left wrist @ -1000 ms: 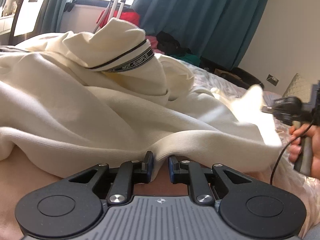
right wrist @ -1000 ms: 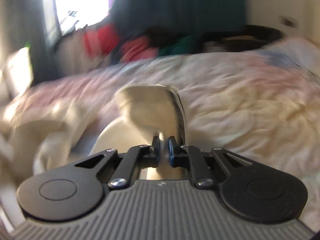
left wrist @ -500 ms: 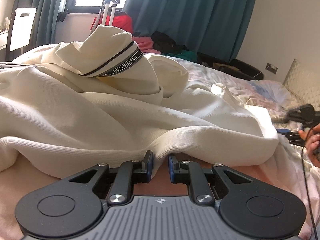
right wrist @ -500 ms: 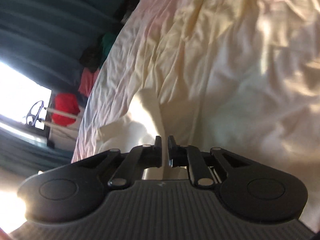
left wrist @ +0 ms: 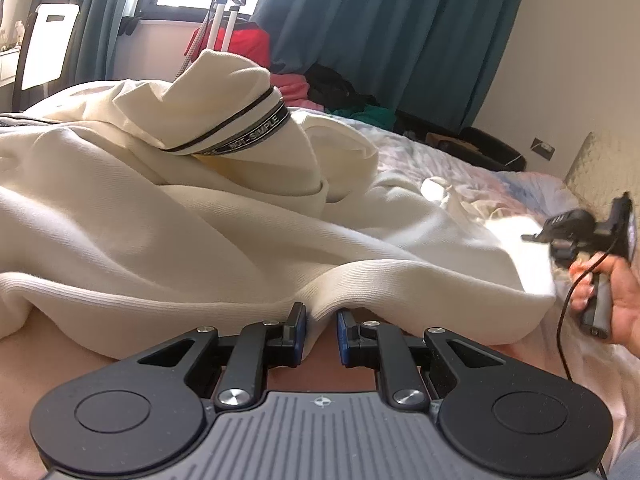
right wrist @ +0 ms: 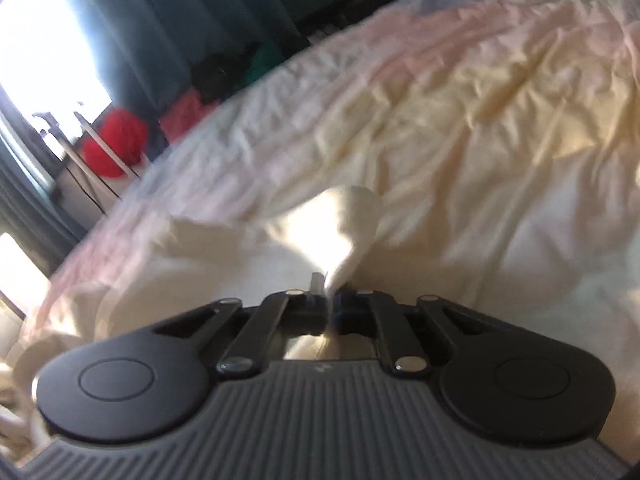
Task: Fold clothes
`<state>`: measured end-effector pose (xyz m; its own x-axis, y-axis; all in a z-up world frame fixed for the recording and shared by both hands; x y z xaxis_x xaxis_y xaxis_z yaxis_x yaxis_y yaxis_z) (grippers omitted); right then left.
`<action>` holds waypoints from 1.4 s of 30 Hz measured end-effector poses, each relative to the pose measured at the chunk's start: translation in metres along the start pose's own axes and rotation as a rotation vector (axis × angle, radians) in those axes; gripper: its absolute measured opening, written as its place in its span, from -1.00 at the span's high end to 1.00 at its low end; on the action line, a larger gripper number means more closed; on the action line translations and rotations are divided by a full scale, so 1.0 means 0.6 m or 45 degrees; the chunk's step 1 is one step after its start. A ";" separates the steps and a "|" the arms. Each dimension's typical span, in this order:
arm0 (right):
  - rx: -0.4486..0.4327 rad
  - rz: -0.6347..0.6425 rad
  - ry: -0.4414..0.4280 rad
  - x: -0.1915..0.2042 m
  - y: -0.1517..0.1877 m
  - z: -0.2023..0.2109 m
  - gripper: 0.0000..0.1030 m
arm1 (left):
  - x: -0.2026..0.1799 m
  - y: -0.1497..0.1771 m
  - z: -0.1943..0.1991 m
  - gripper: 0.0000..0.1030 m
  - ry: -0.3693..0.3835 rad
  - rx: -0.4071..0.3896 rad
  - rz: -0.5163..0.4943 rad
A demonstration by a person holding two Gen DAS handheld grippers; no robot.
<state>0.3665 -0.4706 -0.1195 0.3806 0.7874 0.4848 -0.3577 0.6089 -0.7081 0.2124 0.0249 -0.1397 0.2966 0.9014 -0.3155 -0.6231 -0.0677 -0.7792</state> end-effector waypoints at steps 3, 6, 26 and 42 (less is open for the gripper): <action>-0.200 -0.077 -0.019 0.001 -0.045 0.071 0.89 | -0.010 -0.013 0.018 0.69 0.062 -0.060 -0.012; -0.358 -0.203 0.066 -0.035 -0.067 0.144 0.89 | -0.018 -0.027 0.036 0.69 0.112 -0.103 -0.016; 0.047 -0.476 0.291 -0.176 0.013 0.133 0.88 | 0.395 0.007 0.253 -0.58 -0.420 -0.334 1.549; -0.040 -0.393 0.334 -0.154 0.004 0.137 0.89 | 0.460 -0.033 0.349 0.80 -0.477 -0.626 1.489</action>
<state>0.2603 -0.5342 -0.1235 0.6723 0.5146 0.5321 -0.1683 0.8062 -0.5671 0.1551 0.3644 -0.0981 -0.4989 0.2636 -0.8256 -0.0240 -0.9565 -0.2908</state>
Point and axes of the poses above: each gripper's, at about its wrist camera, not at the fingertips, and z roughly against the way its jaws point, x to its left, y to its underside, the point moved 7 cm from there along -z, roughly the way its jaws point, and after that the axes turned 4 degrees about z, right-handed, at the moved point
